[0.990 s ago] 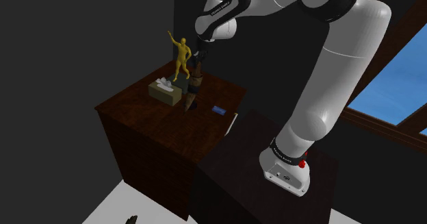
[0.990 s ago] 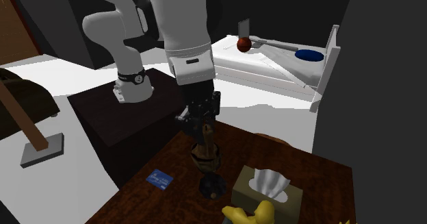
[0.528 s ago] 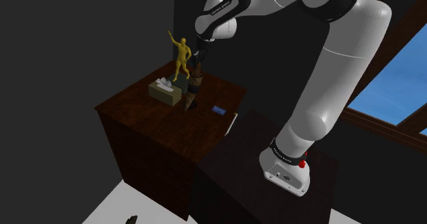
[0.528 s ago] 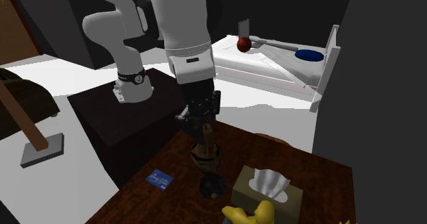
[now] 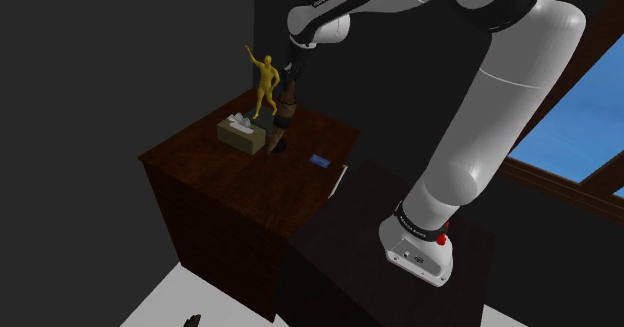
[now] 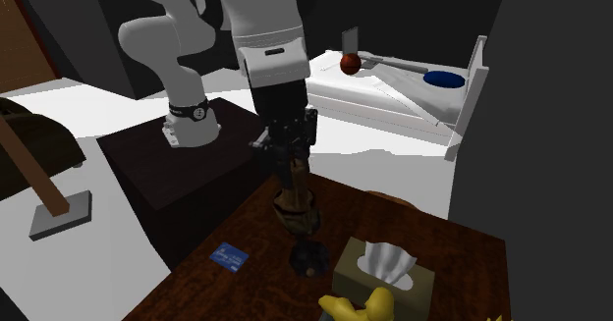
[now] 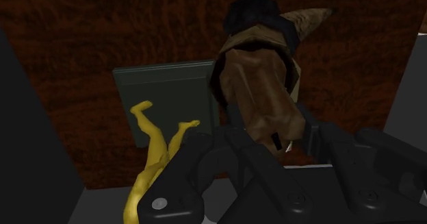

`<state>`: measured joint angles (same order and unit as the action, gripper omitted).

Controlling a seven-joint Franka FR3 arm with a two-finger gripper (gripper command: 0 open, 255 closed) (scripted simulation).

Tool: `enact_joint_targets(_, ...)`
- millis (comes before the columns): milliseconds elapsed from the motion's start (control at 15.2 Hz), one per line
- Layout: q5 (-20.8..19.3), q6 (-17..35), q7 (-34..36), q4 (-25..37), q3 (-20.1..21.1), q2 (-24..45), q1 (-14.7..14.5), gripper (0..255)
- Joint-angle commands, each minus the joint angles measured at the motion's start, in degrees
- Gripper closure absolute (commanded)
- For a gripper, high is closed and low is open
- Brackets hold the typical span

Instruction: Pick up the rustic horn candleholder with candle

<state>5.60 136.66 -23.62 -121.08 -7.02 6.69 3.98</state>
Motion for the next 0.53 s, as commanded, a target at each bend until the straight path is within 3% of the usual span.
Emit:
enact_joint_targets(0,-0.3,-1.5,0.2,0.7,-0.1,-0.9,0.0,255)
enact_joint_targets(462,-0.9,-5.2,0.7,2.6,-0.1,-2.7,0.0,255)
